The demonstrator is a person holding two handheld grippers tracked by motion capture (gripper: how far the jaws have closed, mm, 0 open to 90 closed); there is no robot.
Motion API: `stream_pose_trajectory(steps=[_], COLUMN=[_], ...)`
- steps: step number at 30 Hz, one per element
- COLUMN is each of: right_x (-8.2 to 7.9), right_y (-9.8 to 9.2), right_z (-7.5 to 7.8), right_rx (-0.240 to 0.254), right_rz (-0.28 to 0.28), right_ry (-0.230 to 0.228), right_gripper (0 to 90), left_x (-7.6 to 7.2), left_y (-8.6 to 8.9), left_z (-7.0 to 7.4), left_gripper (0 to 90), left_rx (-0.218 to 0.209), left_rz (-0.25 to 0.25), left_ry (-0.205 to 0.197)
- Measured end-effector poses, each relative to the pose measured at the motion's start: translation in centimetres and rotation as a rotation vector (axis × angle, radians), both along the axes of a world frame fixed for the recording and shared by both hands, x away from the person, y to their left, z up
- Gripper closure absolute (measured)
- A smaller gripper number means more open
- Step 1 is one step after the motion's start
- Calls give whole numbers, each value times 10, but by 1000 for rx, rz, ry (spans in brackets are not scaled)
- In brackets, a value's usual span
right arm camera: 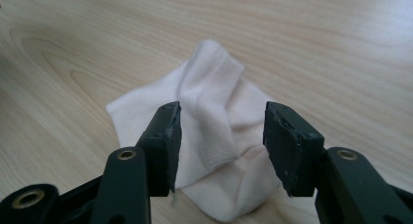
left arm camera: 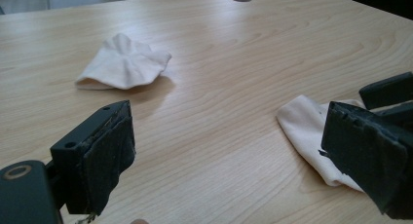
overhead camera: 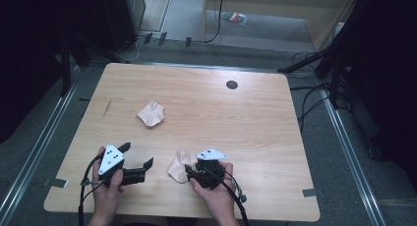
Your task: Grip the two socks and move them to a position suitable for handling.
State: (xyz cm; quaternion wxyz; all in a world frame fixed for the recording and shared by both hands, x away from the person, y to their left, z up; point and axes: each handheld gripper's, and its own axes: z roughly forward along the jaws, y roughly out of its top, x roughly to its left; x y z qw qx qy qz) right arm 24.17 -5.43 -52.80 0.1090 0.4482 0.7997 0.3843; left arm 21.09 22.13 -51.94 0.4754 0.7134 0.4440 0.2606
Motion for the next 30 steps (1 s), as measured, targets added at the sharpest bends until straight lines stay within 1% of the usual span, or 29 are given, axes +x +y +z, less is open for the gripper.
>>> stream_pose_trajectory(steps=[1,2,4,5,7,8,9,11,16,22,25,26,27,28,29,30], right_x=[0,-2,-4,-5,-7,-9,-10,-12,-14,-14,-15,-15,-15,-15,-15,-16], right_y=[2,4,8,10,11,12,11,11,8,4,3,3,2,2,2,2], right_z=[-2,-4,-5,-6,-5,-4,-2,1,10,26,32,32,36,36,38,41], right_rx=[-11,-30,-49,-57,-68,-77,-75,-60,-30,7,15,15,24,24,25,37], right_rz=[-1,-1,4,6,30,30,29,45,61,79,87,87,92,92,94,99], right_ry=[7,5,10,7,-5,-18,-30,-44,-72,-95,-100,-100,-107,-107,-110,-116], right_gripper=[506,519,559,589,689,724,783,822,859,864,865,865,865,865,865,866], left_x=[0,0,0,0,-1,-1,-1,-1,-1,-2,-2,-2,-2,-2,-2,-1], left_y=[0,-2,-3,-4,-4,-4,-4,-5,-12,-18,-22,-22,-25,-25,-27,-30], left_z=[0,-1,-1,-2,-2,-2,-2,-3,-6,-9,-11,-11,-12,-12,-13,-14], left_gripper=[57,57,57,57,57,57,57,57,57,57,57,57,57,57,57,57], left_rx=[0,5,11,5,6,6,5,8,17,22,16,16,9,9,5,0], left_rz=[0,-6,-10,-9,-8,-9,-11,-15,-30,-52,-71,-71,-79,-79,-91,-107], left_ry=[0,2,3,5,8,9,11,11,21,24,33,33,37,37,42,52])
